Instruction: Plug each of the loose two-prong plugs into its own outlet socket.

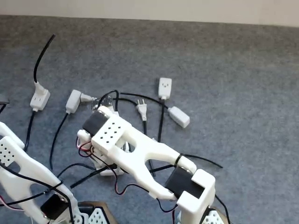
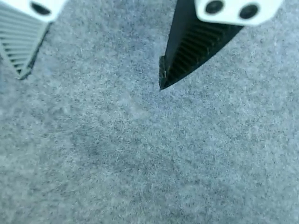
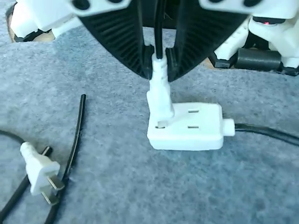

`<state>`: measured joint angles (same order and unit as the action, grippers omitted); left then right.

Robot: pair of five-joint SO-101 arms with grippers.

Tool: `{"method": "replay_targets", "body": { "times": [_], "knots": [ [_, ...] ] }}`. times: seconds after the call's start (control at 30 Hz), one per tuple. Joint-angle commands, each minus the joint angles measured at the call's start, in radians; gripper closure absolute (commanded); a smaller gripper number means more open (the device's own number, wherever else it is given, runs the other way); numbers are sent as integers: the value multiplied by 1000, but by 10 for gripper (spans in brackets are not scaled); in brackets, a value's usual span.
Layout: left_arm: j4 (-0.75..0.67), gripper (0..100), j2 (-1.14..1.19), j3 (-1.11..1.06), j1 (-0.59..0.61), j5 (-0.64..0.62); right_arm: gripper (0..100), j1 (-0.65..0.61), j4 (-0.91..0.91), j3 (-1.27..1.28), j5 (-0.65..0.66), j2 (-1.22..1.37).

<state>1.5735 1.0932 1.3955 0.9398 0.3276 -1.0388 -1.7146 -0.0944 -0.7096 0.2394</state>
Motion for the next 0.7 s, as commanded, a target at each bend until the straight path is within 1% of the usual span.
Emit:
{"method": "replay_targets", "body": {
  "times": [0.0,0.2,0.4,0.53,0.67],
  "knots": [
    [11,604,-18,48,1,-2,993,22,-45,19,-14,-13],
    [11,604,-19,48,1,-2,993,18,-38,21,-14,-5],
    [26,604,-19,48,1,-2,993,16,48,51,-3,24],
    [25,604,-19,48,2,-2,993,15,62,53,37,36],
    [25,604,-19,48,2,-2,993,18,81,51,37,33]
  ]
}}
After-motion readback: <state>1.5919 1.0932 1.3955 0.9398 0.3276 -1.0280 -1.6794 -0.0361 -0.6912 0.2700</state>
